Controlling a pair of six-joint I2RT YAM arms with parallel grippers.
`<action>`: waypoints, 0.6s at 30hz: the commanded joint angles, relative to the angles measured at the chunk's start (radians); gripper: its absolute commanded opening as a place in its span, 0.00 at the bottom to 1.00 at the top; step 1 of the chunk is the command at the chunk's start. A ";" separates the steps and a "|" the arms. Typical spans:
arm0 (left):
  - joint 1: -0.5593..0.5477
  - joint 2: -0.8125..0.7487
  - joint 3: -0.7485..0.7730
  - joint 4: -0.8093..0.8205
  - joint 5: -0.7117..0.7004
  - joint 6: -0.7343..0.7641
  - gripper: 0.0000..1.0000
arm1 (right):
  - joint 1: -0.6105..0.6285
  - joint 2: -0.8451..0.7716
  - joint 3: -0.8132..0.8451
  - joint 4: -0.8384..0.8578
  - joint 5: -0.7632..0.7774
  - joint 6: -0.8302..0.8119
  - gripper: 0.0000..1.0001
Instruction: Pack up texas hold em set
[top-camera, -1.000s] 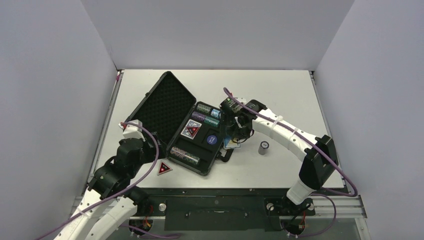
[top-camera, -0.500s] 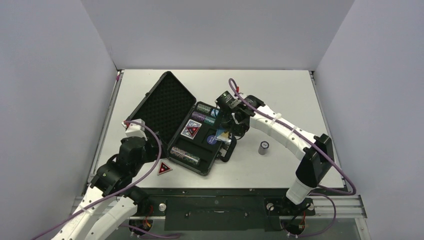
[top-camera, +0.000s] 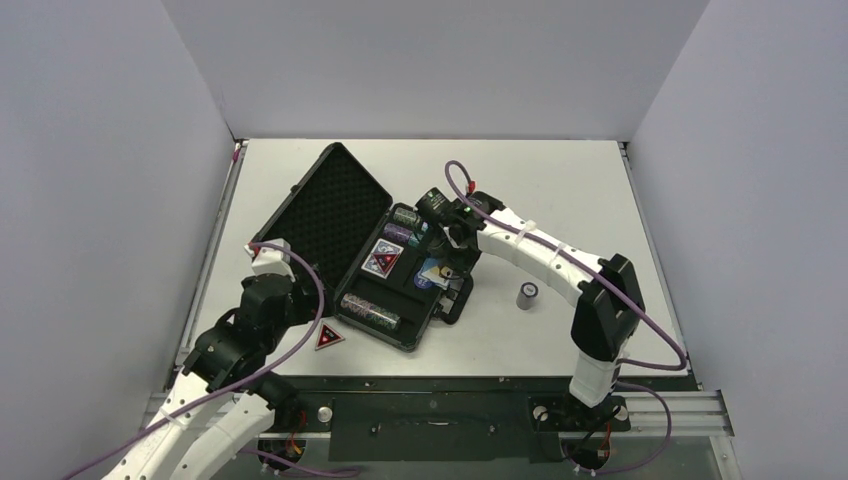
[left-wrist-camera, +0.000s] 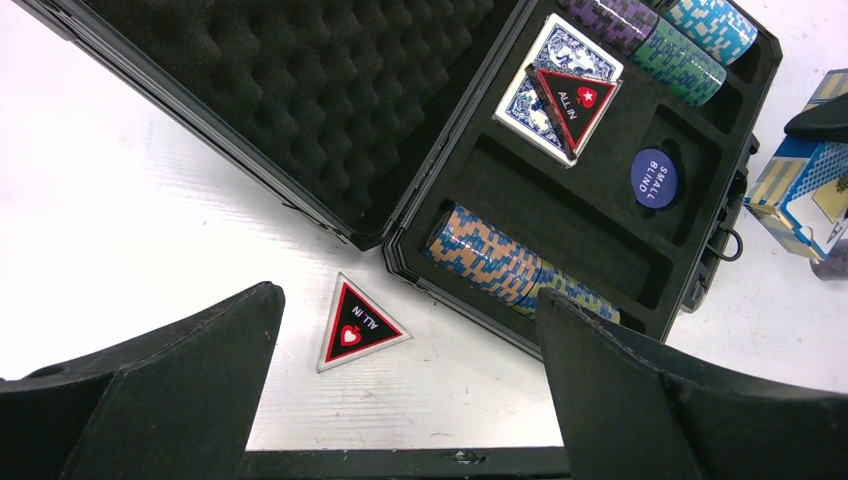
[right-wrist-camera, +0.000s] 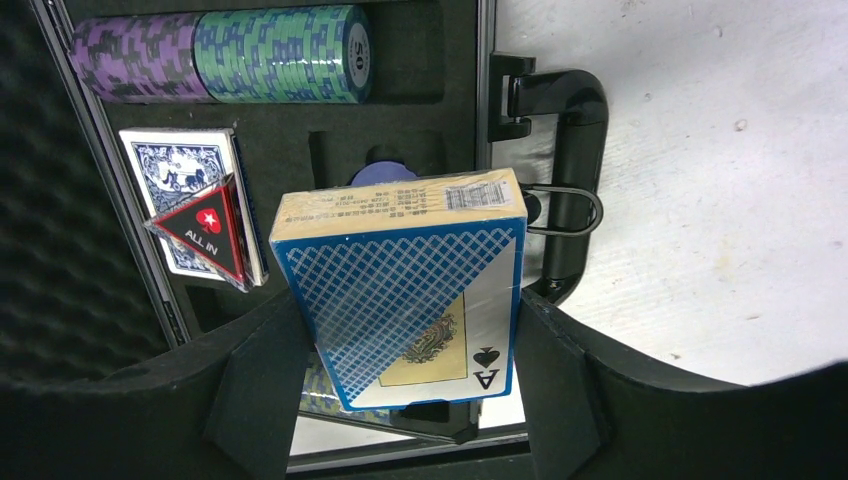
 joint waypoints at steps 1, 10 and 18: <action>0.006 -0.004 0.012 0.042 -0.014 0.008 0.96 | 0.013 0.014 0.032 0.057 0.038 0.080 0.00; 0.006 -0.017 0.009 0.049 -0.003 0.010 0.96 | 0.028 0.081 0.051 0.092 0.041 0.101 0.00; 0.007 -0.016 0.010 0.045 -0.001 0.008 0.96 | 0.035 0.130 0.086 0.102 0.055 0.096 0.00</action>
